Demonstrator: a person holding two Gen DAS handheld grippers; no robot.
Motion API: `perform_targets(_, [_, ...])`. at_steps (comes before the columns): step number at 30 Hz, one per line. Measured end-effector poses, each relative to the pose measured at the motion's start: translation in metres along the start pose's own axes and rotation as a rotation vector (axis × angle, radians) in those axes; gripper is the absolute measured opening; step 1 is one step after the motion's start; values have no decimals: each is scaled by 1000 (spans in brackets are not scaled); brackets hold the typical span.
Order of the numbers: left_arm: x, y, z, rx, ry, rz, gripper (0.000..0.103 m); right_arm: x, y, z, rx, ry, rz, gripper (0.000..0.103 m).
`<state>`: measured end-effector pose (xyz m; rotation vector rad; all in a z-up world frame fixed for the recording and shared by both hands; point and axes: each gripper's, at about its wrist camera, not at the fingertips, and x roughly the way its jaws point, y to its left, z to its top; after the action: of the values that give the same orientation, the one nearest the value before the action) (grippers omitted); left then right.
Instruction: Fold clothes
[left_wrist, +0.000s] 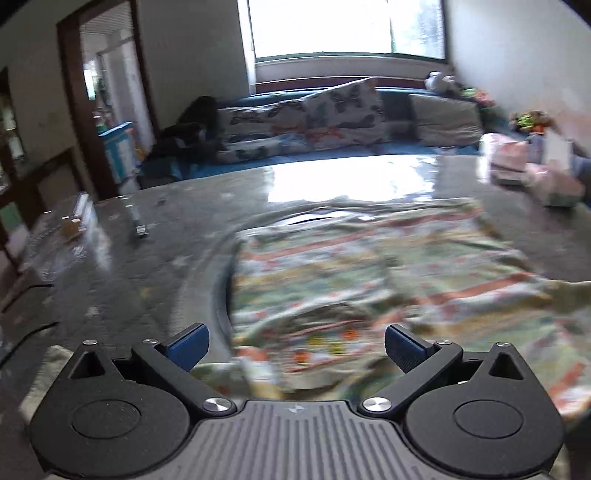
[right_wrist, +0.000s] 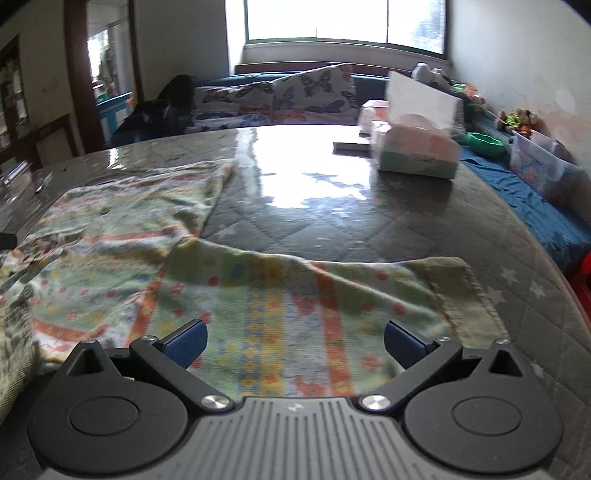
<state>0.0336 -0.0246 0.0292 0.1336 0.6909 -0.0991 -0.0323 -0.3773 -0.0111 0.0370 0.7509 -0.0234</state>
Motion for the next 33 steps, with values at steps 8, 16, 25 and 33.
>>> perform_targets(8, [-5, -29, 0, 23, 13, -122, 103, -7, -38, 0, 109, -34, -103, 98])
perform_targets(16, [-5, -41, -8, 31, 39, -156, 103, -10, -79, -5, 217, -37, -198, 89])
perform_targets(25, [-4, -44, -12, 20, 62, -163, 103, -7, -82, -12, 249, -28, -222, 57])
perform_targets(33, [-5, -49, -18, 38, 71, -173, 103, -19, -73, -4, 259, -74, -137, 16])
